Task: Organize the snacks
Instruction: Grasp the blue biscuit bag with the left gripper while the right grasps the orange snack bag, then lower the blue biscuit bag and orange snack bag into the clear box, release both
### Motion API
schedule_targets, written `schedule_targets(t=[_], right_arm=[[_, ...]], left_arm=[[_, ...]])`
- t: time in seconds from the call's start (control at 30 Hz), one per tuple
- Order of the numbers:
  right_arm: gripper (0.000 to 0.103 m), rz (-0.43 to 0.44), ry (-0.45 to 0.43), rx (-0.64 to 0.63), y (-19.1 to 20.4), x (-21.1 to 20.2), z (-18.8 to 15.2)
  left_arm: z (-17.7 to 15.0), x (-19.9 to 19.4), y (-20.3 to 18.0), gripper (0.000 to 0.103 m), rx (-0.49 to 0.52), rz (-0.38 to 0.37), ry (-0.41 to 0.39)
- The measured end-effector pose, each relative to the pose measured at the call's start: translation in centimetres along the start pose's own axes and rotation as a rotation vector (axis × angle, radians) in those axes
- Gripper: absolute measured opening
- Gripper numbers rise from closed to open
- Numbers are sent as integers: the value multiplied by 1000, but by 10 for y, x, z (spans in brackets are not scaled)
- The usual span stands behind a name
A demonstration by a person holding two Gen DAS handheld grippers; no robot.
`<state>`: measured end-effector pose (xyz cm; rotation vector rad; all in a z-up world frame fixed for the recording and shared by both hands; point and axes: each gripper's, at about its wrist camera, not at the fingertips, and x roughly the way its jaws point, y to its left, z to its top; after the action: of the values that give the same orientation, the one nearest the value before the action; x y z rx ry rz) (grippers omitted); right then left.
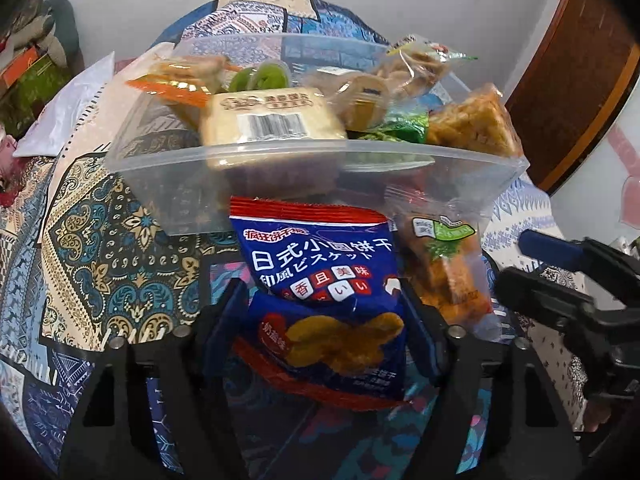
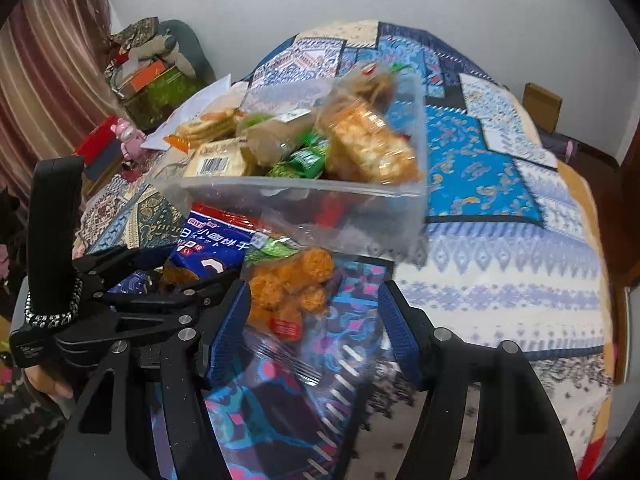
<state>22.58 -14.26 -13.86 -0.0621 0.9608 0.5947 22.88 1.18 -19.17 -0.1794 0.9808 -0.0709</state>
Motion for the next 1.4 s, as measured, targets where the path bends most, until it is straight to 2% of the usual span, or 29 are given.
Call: schedule_targets(t=[0.1,0.2,0.33,0.43,0.5,0.63,0.7,0.73,1.03,1.4], right_arm=[[62,15,14,-5,7,11,1],[62,23,35,-15,14,23,1],[62,4,65,-22,16,40,0],[62,6,59,-3,13,45,-1],[53,17,51,4,10,42,-1],[43,23,44,-20,12,30,-4],[30,30,35,-32,14,23,-5],[30,38,30,-31,14,18,-5],[29,74,-65,-49,25,-22,2],[29,51,-211,-48,29,-45,45]], left_arm=[[-9,-8,8,63,-1,16,-18],[-14,-15,17,61,-21,3,-18],[-19,-23,16,61,12,53,-43],[-24,-29,16,60,14,50,-52],[-25,-33,15,60,14,47,-62],[-24,-49,10,60,18,37,-96],[-22,-60,7,60,19,30,-117],[-19,-63,6,60,19,29,-128],[6,-100,6,60,1,8,-220],[50,-112,6,60,3,14,-308]])
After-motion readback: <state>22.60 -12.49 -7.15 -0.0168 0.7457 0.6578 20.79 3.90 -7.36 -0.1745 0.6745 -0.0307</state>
